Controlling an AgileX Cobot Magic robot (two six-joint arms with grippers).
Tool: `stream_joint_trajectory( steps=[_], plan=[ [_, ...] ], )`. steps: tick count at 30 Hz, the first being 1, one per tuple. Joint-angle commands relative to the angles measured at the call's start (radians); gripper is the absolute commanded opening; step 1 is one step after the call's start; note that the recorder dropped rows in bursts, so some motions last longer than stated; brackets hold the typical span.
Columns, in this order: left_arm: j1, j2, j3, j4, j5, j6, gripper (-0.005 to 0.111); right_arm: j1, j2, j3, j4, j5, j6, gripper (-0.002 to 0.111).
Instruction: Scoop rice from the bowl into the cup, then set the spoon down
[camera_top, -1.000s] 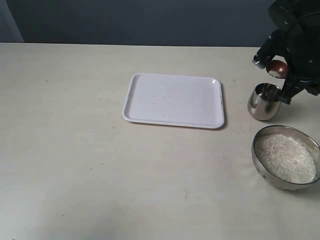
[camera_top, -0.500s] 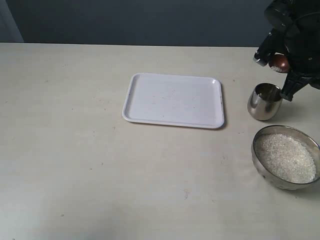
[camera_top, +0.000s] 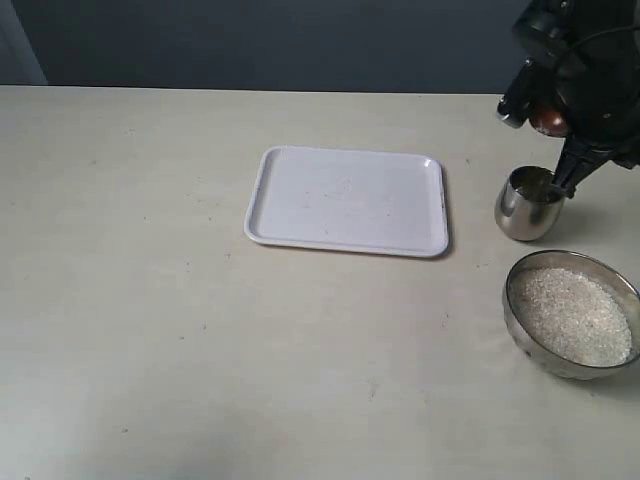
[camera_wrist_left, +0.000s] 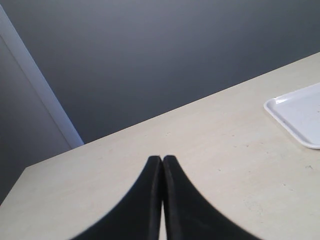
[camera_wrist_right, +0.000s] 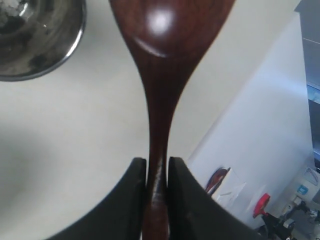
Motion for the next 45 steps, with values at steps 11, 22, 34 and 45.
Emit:
stream_joint_trajectory(
  steps=[11, 22, 34, 45],
  plan=[
    [-0.001, -0.005, -0.002, -0.003, -0.010, -0.004, 0.000, 0.008, -0.073, 0.160, -0.144, -0.003, 0.106, -0.001],
    [-0.001, -0.005, -0.002, -0.003, -0.010, -0.004, 0.000, 0.057, -0.069, 0.160, -0.153, -0.003, 0.123, -0.001],
    [-0.001, -0.005, -0.002, -0.003, -0.010, -0.004, 0.000, 0.055, -0.176, 0.144, 0.244, -0.003, 0.123, -0.001],
    [-0.001, -0.005, -0.002, -0.003, -0.010, -0.004, 0.000, 0.055, -0.356, 0.144, 0.627, -0.003, 0.088, -0.001]
  ],
)
